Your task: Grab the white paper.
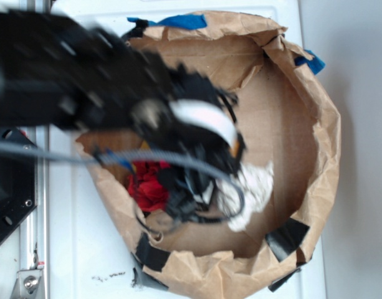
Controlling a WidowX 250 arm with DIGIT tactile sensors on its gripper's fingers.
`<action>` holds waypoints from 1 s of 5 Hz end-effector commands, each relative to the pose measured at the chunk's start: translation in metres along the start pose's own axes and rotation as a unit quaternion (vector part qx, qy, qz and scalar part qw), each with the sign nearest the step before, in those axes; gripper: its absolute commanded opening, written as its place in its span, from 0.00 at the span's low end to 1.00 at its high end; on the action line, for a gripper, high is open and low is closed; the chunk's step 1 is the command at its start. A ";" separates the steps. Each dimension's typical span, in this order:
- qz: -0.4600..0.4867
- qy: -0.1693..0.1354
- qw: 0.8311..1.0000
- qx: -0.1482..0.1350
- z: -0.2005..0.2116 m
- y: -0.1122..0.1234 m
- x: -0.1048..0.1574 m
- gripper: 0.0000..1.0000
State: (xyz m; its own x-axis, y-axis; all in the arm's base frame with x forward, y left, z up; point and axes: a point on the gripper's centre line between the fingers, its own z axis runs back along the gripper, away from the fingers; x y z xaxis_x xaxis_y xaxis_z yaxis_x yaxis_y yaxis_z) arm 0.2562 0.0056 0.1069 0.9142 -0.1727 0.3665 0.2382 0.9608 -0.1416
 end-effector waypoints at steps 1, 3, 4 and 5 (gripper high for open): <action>0.059 0.049 0.996 0.049 0.067 0.002 0.004 0.00; 0.117 0.073 0.986 0.089 0.078 0.013 0.018 0.00; 0.125 0.081 0.984 0.099 0.072 0.012 0.023 0.00; 0.122 0.071 0.984 0.105 0.070 0.010 0.022 0.00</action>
